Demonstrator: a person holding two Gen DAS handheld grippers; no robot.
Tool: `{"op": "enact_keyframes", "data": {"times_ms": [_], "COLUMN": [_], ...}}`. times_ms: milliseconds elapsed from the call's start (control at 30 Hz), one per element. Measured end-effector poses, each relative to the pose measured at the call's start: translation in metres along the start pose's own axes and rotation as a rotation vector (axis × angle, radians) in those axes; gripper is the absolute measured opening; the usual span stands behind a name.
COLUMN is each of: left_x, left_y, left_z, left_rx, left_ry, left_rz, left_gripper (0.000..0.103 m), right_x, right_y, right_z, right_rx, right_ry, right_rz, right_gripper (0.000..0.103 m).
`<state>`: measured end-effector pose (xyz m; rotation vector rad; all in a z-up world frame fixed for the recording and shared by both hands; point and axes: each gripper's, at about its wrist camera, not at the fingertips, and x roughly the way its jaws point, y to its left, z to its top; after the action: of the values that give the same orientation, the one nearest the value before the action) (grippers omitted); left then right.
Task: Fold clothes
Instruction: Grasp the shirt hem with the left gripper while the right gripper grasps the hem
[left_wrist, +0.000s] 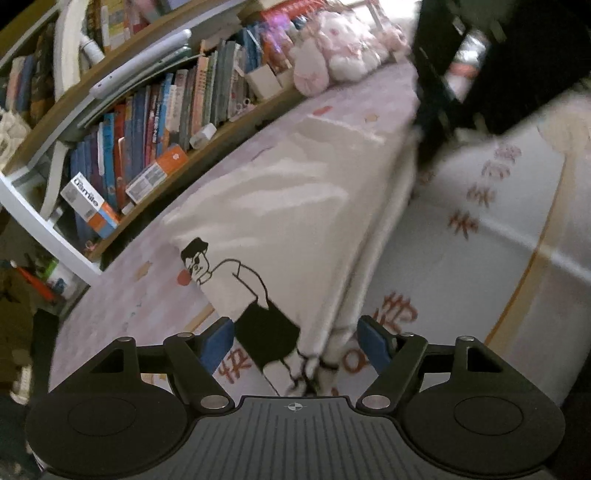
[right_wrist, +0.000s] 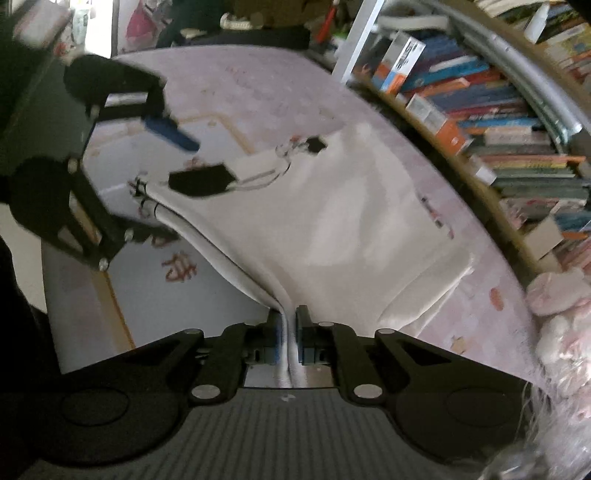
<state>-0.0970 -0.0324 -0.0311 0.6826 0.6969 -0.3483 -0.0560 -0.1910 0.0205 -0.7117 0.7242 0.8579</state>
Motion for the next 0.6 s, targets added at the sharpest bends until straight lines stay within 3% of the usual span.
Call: {"op": "enact_keyframes", "data": {"times_ms": [33, 100, 300, 400, 600], "left_x": [0.0, 0.002, 0.001, -0.001, -0.003], "left_y": [-0.001, -0.003, -0.005, -0.004, 0.003], "left_z": [-0.001, -0.001, 0.001, 0.002, 0.008], "left_rx": [0.017, 0.043, 0.106, 0.13, 0.141], "left_ry": [0.002, 0.003, -0.028, -0.037, -0.052], "left_rz": [0.004, 0.006, -0.017, -0.044, -0.071], "left_gripper": [0.063, 0.042, 0.006, 0.005, 0.004], "right_x": [-0.003, -0.005, 0.001, 0.006, 0.012], "right_y": [-0.001, -0.001, 0.004, 0.009, 0.019], "right_z": [0.001, 0.003, -0.003, -0.009, -0.023], "right_rx": [0.001, -0.001, -0.026, -0.046, -0.101], "right_ry": [-0.003, -0.005, 0.023, 0.039, 0.063], "right_rz": [-0.001, -0.002, 0.007, 0.0, -0.051], "right_gripper": [0.007, 0.007, 0.007, 0.009, 0.022]}}
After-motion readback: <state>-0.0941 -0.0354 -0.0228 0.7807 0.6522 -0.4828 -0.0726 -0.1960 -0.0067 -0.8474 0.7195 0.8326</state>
